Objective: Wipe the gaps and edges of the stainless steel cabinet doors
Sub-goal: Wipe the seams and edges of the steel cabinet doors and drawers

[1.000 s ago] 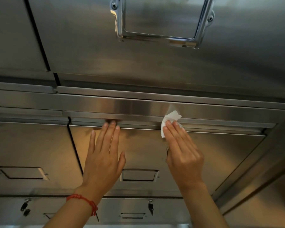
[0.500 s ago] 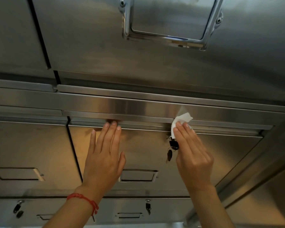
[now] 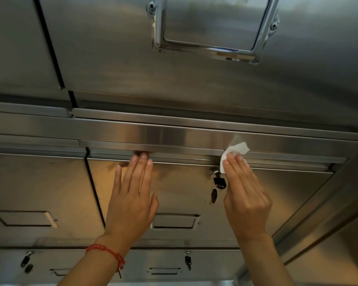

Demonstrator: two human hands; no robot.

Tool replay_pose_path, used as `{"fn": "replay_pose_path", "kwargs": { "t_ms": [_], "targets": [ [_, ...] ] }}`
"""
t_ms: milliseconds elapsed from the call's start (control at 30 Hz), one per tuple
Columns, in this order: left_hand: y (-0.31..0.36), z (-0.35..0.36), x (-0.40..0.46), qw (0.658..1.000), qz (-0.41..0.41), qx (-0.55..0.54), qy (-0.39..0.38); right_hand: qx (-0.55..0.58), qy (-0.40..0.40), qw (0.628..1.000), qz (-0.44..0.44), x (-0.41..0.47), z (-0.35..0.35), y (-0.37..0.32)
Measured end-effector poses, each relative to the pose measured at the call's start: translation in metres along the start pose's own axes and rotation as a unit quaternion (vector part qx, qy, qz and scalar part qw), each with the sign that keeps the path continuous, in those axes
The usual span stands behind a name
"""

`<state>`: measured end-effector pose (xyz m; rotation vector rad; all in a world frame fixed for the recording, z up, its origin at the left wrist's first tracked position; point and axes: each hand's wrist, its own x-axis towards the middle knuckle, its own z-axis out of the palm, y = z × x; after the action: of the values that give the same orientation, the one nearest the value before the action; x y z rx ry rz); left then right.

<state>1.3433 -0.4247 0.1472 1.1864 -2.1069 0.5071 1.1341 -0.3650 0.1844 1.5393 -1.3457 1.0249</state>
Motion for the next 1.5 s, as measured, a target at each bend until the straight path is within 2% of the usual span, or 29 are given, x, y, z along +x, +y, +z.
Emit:
{"fn": "replay_pose_path", "kwargs": {
  "t_ms": [200,433,633,833,1067,1300,1500],
  "targets": [
    [0.002,-0.001,0.0,1.0,-0.009,0.002,-0.005,0.009,-0.012,1.0,-0.023,0.003,0.003,-0.004],
    [0.003,-0.002,0.0,1.0,-0.01,0.003,-0.004,-0.006,-0.011,1.0,0.007,-0.001,-0.004,0.006],
    [0.004,-0.003,0.0,1.0,-0.013,0.001,-0.008,0.009,-0.018,0.999,-0.04,0.003,0.0,0.005],
    [0.003,-0.003,0.0,1.0,-0.012,-0.005,-0.004,-0.015,-0.037,0.999,0.017,-0.003,-0.01,0.02],
    [0.003,-0.002,0.0,1.0,-0.009,-0.008,0.006,-0.008,-0.041,0.998,-0.038,0.002,-0.008,0.016],
    [0.003,-0.002,0.0,1.0,-0.007,-0.009,0.008,-0.039,-0.062,0.997,-0.013,-0.003,-0.017,0.033],
    [0.003,-0.004,0.0,1.0,-0.006,-0.01,0.009,-0.03,-0.051,0.997,-0.039,-0.001,-0.011,0.025]
  ]
}}
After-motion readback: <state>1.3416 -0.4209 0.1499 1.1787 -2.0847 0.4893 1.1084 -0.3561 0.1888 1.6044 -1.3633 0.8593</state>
